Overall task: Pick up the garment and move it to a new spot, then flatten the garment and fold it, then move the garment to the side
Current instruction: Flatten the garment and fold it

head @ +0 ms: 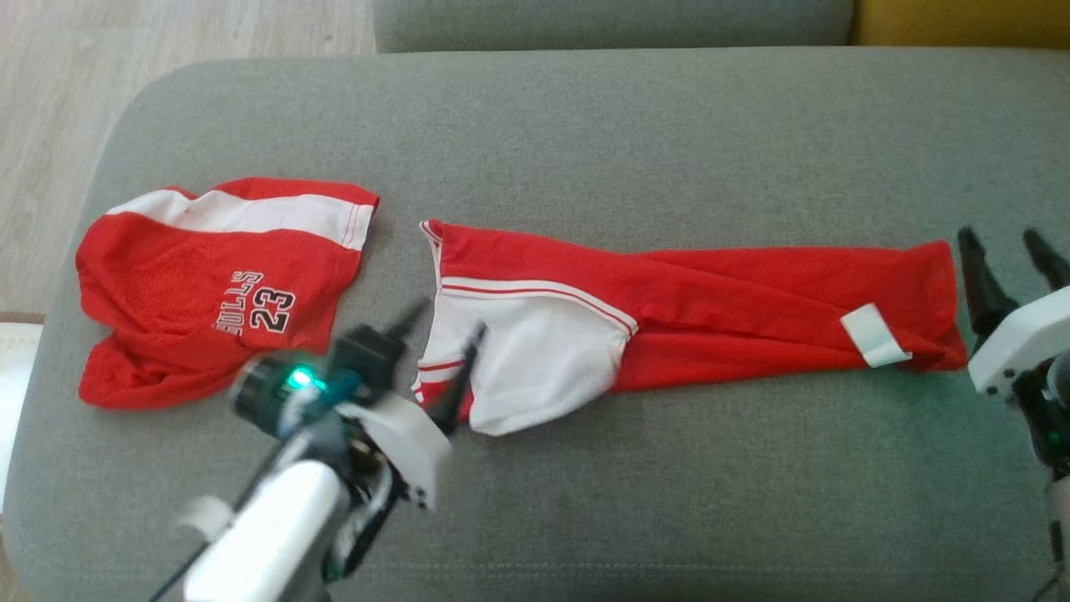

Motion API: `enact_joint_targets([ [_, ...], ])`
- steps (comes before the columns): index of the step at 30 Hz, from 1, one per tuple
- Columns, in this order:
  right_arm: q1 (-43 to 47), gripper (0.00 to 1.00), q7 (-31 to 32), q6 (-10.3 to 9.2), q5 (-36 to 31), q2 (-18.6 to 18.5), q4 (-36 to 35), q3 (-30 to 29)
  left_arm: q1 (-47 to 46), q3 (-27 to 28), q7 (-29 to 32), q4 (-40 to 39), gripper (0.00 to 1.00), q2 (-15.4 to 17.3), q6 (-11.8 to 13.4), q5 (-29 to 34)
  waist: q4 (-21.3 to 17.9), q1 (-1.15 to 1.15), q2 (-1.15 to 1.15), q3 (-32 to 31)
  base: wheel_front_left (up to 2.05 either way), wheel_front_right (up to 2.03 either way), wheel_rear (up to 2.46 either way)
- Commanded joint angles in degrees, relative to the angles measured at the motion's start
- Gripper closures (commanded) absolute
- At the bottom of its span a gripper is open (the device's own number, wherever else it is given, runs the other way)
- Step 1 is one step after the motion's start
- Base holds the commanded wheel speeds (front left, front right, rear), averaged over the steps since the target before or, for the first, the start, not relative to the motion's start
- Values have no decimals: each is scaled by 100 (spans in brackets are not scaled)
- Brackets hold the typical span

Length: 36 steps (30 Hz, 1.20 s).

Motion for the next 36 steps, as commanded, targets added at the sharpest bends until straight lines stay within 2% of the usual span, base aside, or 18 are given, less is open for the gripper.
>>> enact_joint_targets([
  [1, -113, 0, -235, -3, 45, -17, -325, -9, -238, 411, -180, -244, 0, 81, 142, -57, -5, 0, 0, -34, 0, 0, 0],
  [8, 12, 0, -1346, -3, -11, 467, -1065, -191, -231, 1303, -1217, -307, 0, -176, 647, -488, -28, 0, 0, -112, 0, 0, 0],
  [15, 443, 0, -2098, -3, -469, 866, -1684, 25, 103, 2023, -1537, -605, 0, -558, 758, -538, -51, 0, 0, -200, 0, 0, 0],
  [20, 769, 0, -2353, -3, -868, 1082, -1734, 200, 716, 2424, -1541, -818, 0, -948, 574, -179, -47, 0, 0, -255, 0, 0, 0],
  [27, 917, 0, -2408, -3, -1030, 1234, -1569, 194, 1044, 2712, -1542, -735, 0, -1210, 213, 218, 33, 0, 0, -220, 0, 0, 0],
  [31, 865, 0, -2245, -3, -1046, 1262, -1427, 67, 1007, 2800, -1542, -694, 0, -1259, 90, 336, 70, 0, 0, -164, 0, 0, 0],
  [36, 595, 0, -1585, -3, -1166, 1382, -848, -603, 957, 2890, -1543, -613, 0, -1314, -50, 446, 110, 0, 0, 3, 0, 0, 0],
])
